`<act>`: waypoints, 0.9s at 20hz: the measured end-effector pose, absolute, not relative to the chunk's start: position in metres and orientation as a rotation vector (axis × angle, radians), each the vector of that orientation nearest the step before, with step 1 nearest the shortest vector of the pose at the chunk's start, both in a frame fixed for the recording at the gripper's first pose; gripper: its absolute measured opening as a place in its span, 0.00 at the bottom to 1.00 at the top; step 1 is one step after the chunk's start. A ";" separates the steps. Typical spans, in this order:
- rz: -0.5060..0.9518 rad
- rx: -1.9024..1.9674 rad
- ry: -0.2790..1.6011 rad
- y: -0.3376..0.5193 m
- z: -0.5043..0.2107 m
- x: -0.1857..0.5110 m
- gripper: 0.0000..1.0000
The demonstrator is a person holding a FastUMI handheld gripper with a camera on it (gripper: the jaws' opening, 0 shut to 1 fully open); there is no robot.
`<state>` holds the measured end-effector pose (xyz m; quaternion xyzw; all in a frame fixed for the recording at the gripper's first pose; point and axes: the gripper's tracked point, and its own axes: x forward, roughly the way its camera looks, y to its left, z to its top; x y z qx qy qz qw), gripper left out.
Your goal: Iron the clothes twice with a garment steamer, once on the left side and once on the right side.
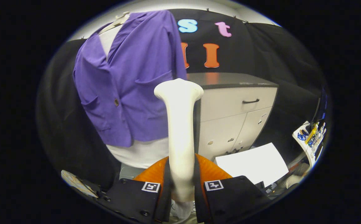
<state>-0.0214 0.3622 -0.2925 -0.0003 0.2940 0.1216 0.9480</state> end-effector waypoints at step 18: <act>0.240 0.110 0.163 0.202 -0.031 0.048 0.38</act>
